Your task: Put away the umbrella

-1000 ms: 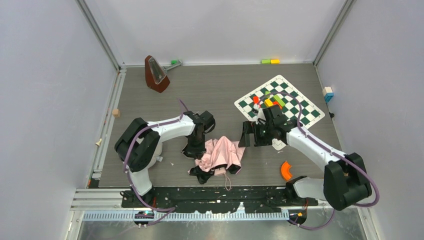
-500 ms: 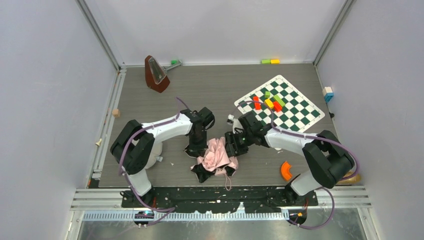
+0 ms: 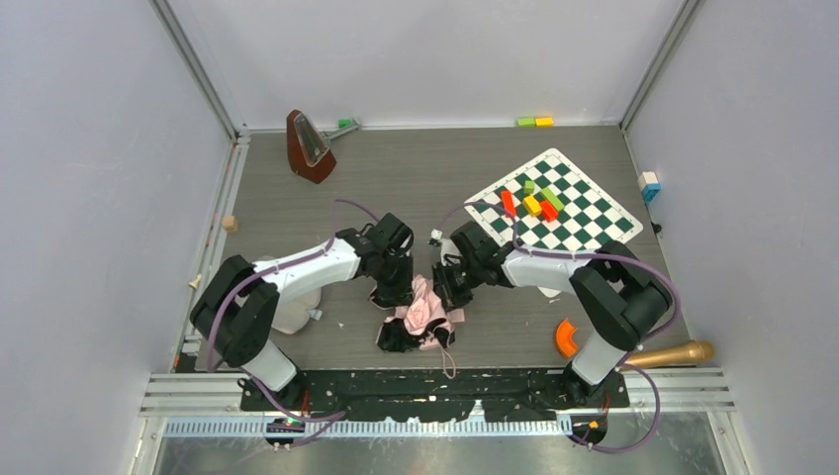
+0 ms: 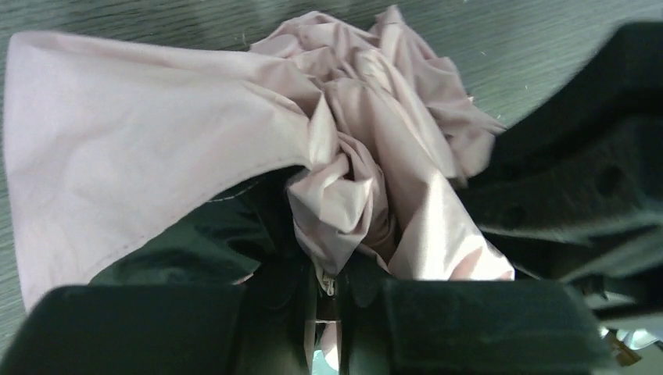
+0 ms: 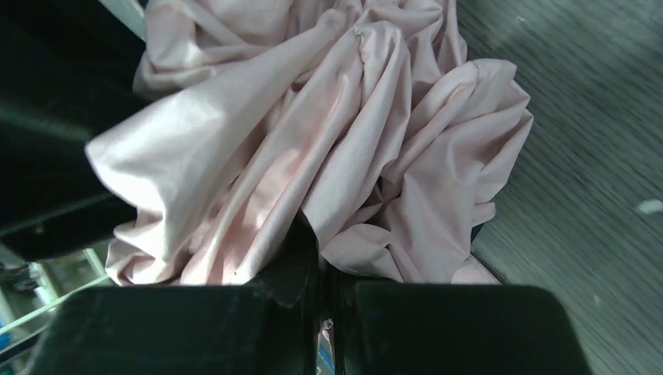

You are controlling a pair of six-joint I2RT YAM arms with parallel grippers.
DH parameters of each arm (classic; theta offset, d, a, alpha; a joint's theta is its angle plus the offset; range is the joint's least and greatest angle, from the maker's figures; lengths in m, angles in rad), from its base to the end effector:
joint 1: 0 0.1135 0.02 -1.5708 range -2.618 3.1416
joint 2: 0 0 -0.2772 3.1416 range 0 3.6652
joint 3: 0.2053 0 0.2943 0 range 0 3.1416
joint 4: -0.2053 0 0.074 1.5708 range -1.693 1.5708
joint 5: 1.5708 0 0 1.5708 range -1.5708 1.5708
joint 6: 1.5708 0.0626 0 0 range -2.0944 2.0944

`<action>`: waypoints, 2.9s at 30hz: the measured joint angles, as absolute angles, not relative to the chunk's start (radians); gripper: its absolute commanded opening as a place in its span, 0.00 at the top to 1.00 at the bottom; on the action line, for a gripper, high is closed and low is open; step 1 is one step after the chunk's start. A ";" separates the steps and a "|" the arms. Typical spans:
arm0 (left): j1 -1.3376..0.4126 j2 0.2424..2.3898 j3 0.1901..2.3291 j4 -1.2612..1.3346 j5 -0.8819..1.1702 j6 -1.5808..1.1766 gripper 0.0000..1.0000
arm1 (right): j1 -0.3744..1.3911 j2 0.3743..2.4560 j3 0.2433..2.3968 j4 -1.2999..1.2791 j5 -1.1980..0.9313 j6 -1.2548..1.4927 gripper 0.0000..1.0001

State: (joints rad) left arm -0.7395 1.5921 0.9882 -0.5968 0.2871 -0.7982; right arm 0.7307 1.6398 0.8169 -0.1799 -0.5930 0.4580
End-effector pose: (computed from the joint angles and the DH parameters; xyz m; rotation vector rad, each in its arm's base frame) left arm 0.2434 -0.2460 0.1514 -0.0069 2.9945 -0.7006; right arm 0.2349 0.2575 0.1135 -0.6214 2.7114 1.1541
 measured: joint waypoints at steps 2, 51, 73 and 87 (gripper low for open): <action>-0.738 1.570 0.971 -0.575 0.297 -0.784 0.72 | 0.727 1.670 0.822 -0.158 -0.624 0.486 0.95; -0.770 1.919 1.215 -0.942 0.376 -0.696 1.00 | 0.702 1.293 0.698 -0.175 -0.377 0.645 0.50; -0.754 1.811 1.013 -0.643 0.577 -0.756 1.00 | 1.132 1.422 0.752 -0.535 0.197 0.963 0.43; -0.754 1.794 1.005 -0.629 0.579 -0.756 1.00 | 1.176 1.571 0.861 -0.575 0.242 0.997 0.61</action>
